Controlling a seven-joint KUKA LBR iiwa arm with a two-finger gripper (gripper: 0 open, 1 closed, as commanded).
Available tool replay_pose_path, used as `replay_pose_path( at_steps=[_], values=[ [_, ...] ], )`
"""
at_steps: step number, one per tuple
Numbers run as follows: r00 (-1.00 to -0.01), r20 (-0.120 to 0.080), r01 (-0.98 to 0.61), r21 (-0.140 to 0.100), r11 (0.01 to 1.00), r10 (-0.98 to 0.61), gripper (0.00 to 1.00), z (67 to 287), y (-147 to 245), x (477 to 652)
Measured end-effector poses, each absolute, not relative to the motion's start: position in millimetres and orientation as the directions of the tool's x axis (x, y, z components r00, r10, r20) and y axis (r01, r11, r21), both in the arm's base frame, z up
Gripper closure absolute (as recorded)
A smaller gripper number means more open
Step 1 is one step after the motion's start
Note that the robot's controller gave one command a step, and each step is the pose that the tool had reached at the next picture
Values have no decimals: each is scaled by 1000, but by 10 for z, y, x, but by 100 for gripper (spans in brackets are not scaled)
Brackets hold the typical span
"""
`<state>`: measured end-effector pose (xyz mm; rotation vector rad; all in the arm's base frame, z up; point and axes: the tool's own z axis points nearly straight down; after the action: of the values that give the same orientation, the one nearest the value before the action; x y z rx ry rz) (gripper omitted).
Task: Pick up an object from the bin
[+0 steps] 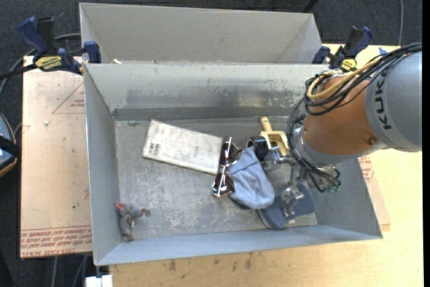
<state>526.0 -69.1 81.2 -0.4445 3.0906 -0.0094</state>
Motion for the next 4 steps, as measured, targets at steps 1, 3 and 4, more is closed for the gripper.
replay_pose_path(
  at_steps=[1, 3, 4],
  values=[
    [-980, -21, -197, -11, 980, -197, 0, 784, -414, 5149],
    [-961, -12, -277, 5, 961, -277, 100, 750, -701, 4932],
    [-961, -12, -277, 5, 961, -277, 100, 750, -701, 4932]
  ],
)
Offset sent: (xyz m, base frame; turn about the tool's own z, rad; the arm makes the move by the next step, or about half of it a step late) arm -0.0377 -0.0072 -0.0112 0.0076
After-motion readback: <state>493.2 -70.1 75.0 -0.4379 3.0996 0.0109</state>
